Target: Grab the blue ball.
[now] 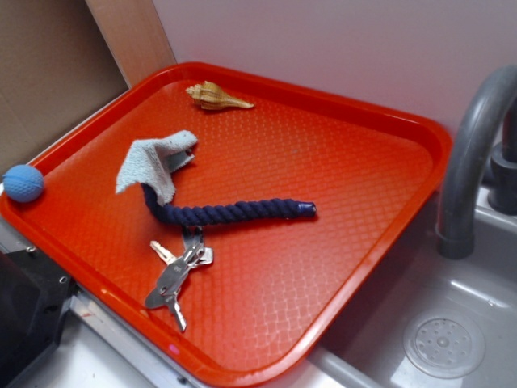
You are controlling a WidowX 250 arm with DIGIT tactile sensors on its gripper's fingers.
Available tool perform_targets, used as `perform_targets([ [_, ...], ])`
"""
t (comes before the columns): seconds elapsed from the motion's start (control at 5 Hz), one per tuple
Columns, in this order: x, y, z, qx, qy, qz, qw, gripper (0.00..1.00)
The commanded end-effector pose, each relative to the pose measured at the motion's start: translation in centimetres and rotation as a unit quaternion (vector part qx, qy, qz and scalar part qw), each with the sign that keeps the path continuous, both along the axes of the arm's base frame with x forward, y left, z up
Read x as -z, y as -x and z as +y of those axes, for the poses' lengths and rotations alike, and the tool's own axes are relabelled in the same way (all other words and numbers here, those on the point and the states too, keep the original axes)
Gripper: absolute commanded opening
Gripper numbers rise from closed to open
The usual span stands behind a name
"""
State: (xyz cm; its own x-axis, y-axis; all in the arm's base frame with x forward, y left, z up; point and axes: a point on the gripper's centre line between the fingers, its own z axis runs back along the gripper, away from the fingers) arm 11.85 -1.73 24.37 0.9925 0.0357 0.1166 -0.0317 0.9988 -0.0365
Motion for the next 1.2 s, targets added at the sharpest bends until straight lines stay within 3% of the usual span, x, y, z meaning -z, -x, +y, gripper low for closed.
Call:
perform_targets([
  [0.0,0.0,0.0,0.0,0.000,0.000,0.000,1.000,1.00],
  [0.2,4.1,-1.5,4.7,-0.131,-0.103,-0.061,0.984,1.00],
  [0.4,7.3,-2.2,7.5,-0.252,-0.144,-0.069,0.954,1.00],
  [0.6,12.0,-0.7,10.6,-0.363,-0.175,-0.024,0.915,1.00],
  [0.8,14.1,0.2,11.8,-0.475,-0.167,0.000,0.864,1.00],
  [1.0,15.5,0.2,12.2,-0.457,-0.045,0.033,0.888,1.00],
])
